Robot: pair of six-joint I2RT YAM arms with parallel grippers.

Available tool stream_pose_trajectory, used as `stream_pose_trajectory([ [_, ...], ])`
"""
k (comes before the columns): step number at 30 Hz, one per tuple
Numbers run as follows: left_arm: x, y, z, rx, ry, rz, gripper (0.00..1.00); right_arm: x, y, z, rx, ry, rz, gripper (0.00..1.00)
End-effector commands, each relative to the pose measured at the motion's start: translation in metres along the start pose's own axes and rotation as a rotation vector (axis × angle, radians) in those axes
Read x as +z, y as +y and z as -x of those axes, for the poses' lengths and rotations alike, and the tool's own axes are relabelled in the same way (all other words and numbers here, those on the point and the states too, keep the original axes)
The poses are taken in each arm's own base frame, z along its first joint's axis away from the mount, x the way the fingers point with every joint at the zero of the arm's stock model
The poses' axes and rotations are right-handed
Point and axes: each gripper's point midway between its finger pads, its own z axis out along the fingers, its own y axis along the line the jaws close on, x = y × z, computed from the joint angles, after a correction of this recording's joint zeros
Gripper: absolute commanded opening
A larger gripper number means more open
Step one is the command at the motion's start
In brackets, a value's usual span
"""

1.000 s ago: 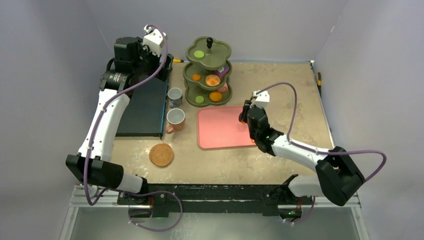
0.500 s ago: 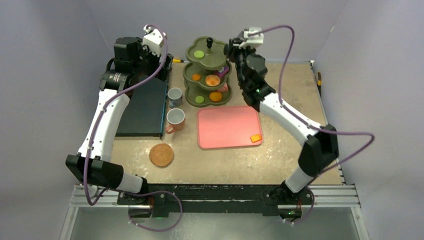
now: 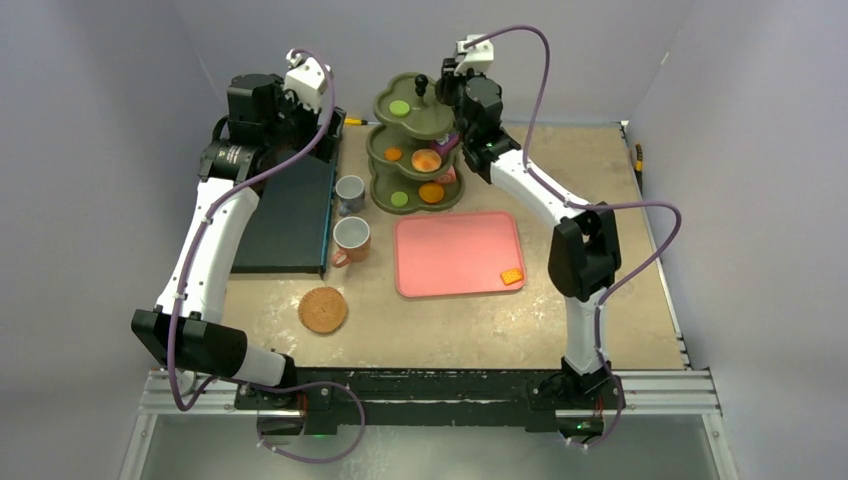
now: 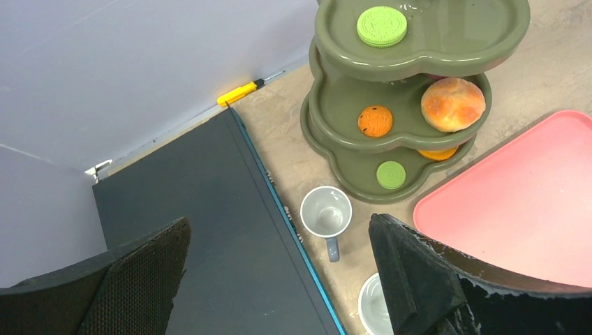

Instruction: Serve the afternoon tea

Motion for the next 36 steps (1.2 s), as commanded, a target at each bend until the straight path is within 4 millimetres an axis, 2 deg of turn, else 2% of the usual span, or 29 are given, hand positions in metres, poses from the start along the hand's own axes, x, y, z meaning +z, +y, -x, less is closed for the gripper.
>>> stream_pose_trajectory([
  [1, -0.01, 0.011, 0.022, 0.023, -0.065, 0.034, 0.99, -0.004, 0.01, 0.059, 0.066, -0.118, 0.049, 0.37],
  [4, -0.01, 0.011, 0.022, 0.022, -0.066, 0.031, 0.99, -0.007, 0.01, 0.058, 0.068, -0.114, 0.054, 0.42],
  [8, -0.011, 0.01, 0.023, 0.018, -0.069, 0.024, 0.99, -0.013, 0.008, 0.062, 0.074, -0.121, 0.058, 0.54],
  [15, -0.014, 0.01, 0.027, 0.018, -0.076, 0.025, 0.99, -0.026, 0.003, 0.083, 0.088, -0.143, 0.054, 0.59],
  [18, -0.016, 0.009, 0.028, 0.019, -0.079, 0.024, 0.99, -0.042, -0.003, 0.091, 0.094, -0.144, 0.045, 0.58],
  [22, -0.018, 0.009, 0.028, 0.019, -0.082, 0.023, 0.99, -0.079, -0.018, 0.09, 0.098, -0.118, 0.021, 0.58],
  [25, -0.019, 0.007, 0.029, 0.018, -0.087, 0.016, 0.99, -0.114, -0.033, 0.079, 0.097, -0.078, -0.008, 0.58],
  [29, -0.019, 0.005, 0.027, 0.016, -0.088, 0.008, 0.99, -0.167, -0.056, 0.046, 0.114, 0.04, -0.046, 0.58],
  [32, -0.019, 0.004, 0.026, 0.015, -0.091, 0.002, 0.99, -0.206, -0.071, 0.008, 0.141, 0.14, -0.081, 0.57],
  [33, -0.018, 0.004, 0.026, 0.012, -0.089, 0.0, 0.99, -0.22, -0.076, -0.016, 0.139, 0.195, -0.095, 0.57],
  [34, -0.018, 0.003, 0.026, 0.011, -0.091, -0.003, 0.99, -0.232, -0.081, -0.03, 0.144, 0.232, -0.109, 0.57],
  [36, -0.017, 0.002, 0.027, 0.006, -0.092, -0.01, 0.99, -0.252, -0.088, -0.054, 0.158, 0.29, -0.136, 0.57],
])
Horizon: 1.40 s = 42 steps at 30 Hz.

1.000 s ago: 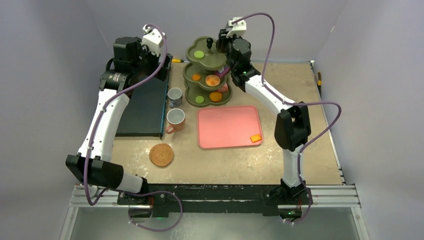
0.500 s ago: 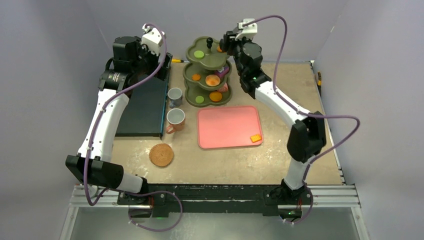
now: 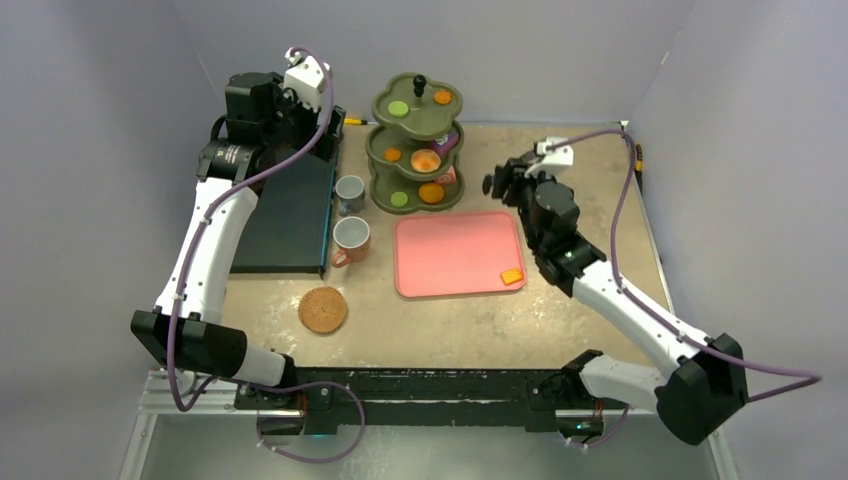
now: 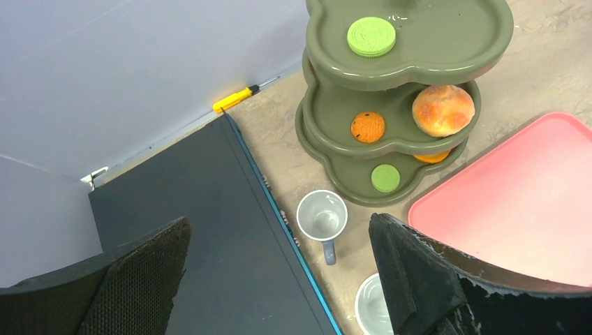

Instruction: Serve the afternoon tea

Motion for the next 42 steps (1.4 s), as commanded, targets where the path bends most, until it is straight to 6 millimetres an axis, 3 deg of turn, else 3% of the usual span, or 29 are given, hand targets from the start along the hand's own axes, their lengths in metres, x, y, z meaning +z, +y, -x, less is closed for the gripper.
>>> stream_pose_trajectory([
  [1, -0.015, 0.003, 0.023, 0.005, -0.08, 0.003, 0.99, -0.033, -0.029, -0.065, 0.052, 0.157, -0.097, 0.57],
  [7, -0.015, 0.002, 0.022, -0.003, -0.078, 0.0, 0.99, -0.06, -0.05, -0.107, 0.065, 0.251, -0.153, 0.57],
  [16, -0.012, 0.001, 0.017, -0.005, -0.061, -0.002, 0.99, -0.081, -0.064, -0.14, 0.107, 0.327, -0.2, 0.55],
  [26, -0.009, 0.002, 0.017, -0.004, -0.059, -0.002, 0.99, -0.091, -0.067, -0.165, 0.075, 0.392, -0.254, 0.55],
  [35, -0.007, 0.002, 0.014, 0.002, -0.051, -0.003, 0.99, -0.091, -0.062, -0.167, 0.05, 0.382, -0.299, 0.54],
  [42, -0.005, 0.004, 0.015, 0.015, -0.05, -0.002, 0.99, -0.1, -0.058, -0.186, 0.03, 0.403, -0.377, 0.54],
])
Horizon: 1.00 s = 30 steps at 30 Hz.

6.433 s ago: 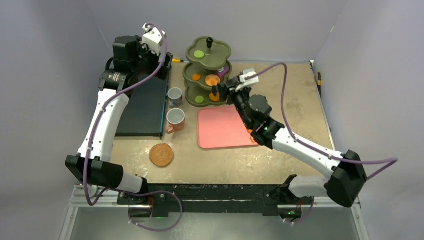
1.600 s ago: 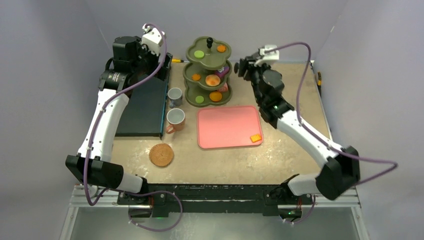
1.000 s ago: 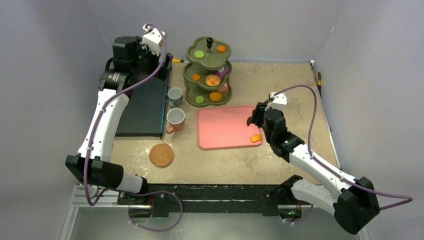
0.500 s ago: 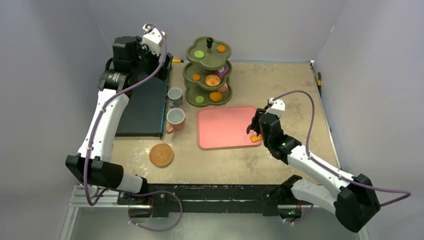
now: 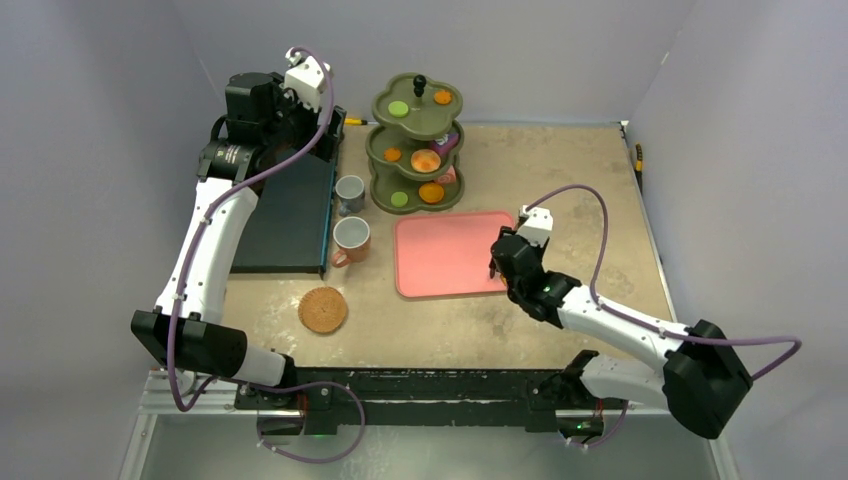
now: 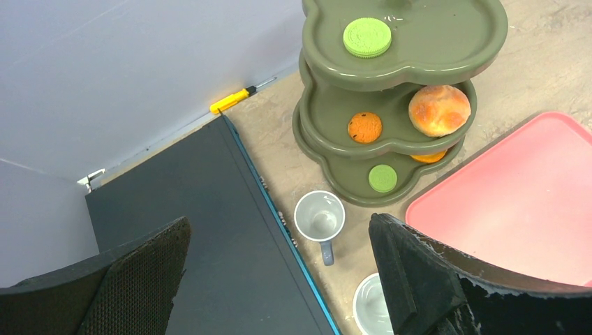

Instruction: Serve the afternoon tea

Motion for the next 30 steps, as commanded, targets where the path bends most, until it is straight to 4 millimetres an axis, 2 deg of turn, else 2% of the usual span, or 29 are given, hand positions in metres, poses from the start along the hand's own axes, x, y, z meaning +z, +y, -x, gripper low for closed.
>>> stream_pose_trajectory([
  [1, -0.004, 0.006, 0.014, 0.019, -0.044, 0.011, 0.99, -0.002, -0.003, 0.008, 0.06, -0.043, -0.089, 0.54],
  [6, -0.005, 0.007, 0.019, 0.024, -0.044, 0.008, 0.99, -0.001, -0.005, 0.002, 0.081, -0.053, -0.085, 0.54],
  [9, -0.008, 0.008, 0.021, 0.026, -0.05, 0.014, 0.99, 0.001, 0.008, 0.006, 0.09, -0.07, -0.042, 0.54],
  [15, -0.012, 0.009, 0.022, 0.029, -0.053, 0.023, 0.99, 0.0, 0.053, 0.014, 0.082, -0.126, 0.09, 0.55],
  [19, -0.015, 0.01, 0.025, 0.031, -0.056, 0.03, 0.99, -0.001, 0.086, 0.027, 0.054, -0.181, 0.164, 0.55],
  [22, -0.016, 0.01, 0.026, 0.028, -0.057, 0.031, 0.99, -0.005, 0.099, 0.04, 0.045, -0.225, 0.197, 0.55],
  [26, -0.017, 0.01, 0.027, 0.027, -0.059, 0.03, 0.99, -0.018, 0.096, 0.05, 0.061, -0.271, 0.205, 0.55],
  [30, -0.017, 0.009, 0.027, 0.026, -0.059, 0.028, 0.99, -0.022, 0.081, 0.039, 0.068, -0.262, 0.192, 0.57],
])
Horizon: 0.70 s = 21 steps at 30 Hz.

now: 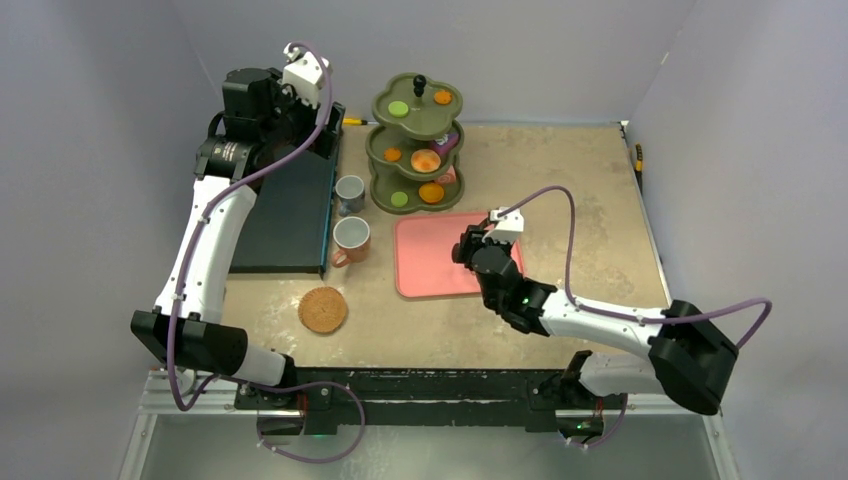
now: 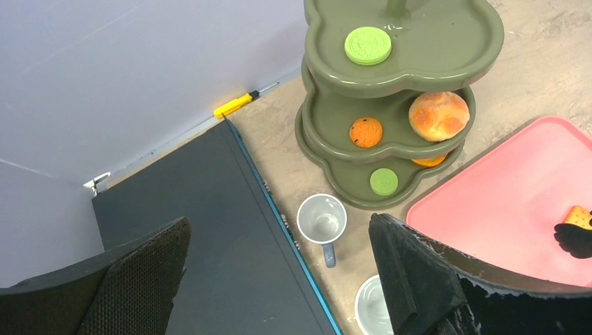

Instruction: Serve the afternoon tea

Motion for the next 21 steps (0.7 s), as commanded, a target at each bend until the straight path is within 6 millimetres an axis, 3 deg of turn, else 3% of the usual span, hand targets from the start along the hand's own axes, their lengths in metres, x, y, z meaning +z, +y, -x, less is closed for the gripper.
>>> stream_pose_trajectory([
  [1, -0.013, 0.008, 0.018, 0.022, -0.05, 0.025, 0.99, -0.008, -0.011, 0.014, 0.048, -0.069, -0.035, 0.57],
  [11, -0.012, 0.009, 0.017, 0.027, -0.049, 0.029, 0.99, -0.004, -0.029, -0.022, 0.026, -0.009, -0.134, 0.59],
  [21, -0.011, 0.009, 0.015, 0.026, -0.045, 0.033, 0.99, -0.004, -0.033, -0.031, 0.035, -0.008, -0.147, 0.61],
])
